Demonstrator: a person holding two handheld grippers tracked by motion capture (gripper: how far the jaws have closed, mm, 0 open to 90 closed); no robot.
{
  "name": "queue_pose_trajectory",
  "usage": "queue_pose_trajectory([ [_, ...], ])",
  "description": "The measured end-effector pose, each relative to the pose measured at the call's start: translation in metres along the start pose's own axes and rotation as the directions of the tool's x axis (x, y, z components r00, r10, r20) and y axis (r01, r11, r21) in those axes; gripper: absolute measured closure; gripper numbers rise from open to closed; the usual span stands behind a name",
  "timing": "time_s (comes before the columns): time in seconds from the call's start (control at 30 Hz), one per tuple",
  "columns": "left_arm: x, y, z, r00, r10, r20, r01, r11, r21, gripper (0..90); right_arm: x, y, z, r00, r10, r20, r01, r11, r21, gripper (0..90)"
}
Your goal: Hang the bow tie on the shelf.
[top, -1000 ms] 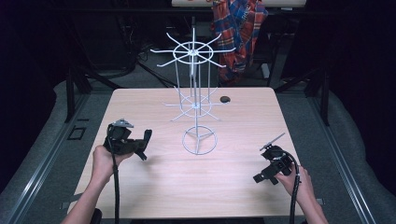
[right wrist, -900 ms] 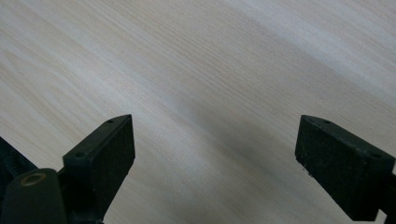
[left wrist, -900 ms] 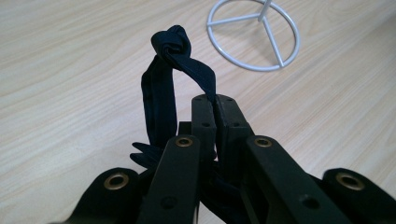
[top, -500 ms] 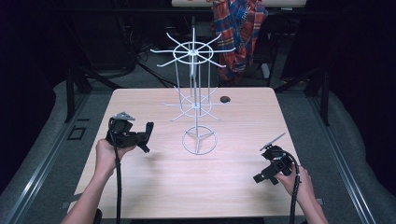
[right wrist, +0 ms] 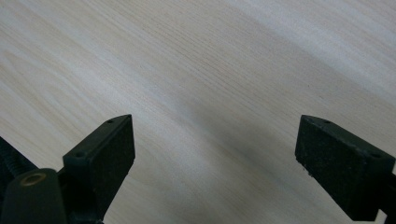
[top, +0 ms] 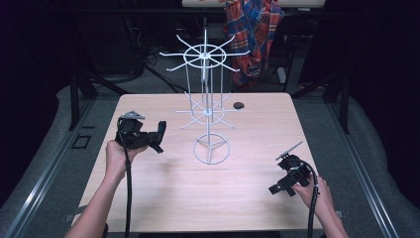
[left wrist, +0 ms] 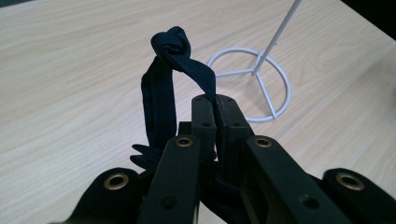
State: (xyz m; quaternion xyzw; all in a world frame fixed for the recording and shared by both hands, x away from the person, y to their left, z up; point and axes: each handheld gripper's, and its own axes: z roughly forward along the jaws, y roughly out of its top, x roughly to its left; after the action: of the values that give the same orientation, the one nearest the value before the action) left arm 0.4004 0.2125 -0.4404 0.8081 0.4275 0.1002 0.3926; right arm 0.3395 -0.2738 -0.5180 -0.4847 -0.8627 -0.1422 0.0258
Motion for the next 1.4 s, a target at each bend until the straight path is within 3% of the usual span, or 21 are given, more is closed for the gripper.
queue_pose_trajectory([
  [1.4, -0.005, 0.036, -0.01, 0.9995, 0.028, 0.015, -0.026, 0.992, -0.124, 87.3, -0.001, 0.0, 0.0, 1.0, -0.001, 0.002, 0.001, 1.0, 0.006, 11.8],
])
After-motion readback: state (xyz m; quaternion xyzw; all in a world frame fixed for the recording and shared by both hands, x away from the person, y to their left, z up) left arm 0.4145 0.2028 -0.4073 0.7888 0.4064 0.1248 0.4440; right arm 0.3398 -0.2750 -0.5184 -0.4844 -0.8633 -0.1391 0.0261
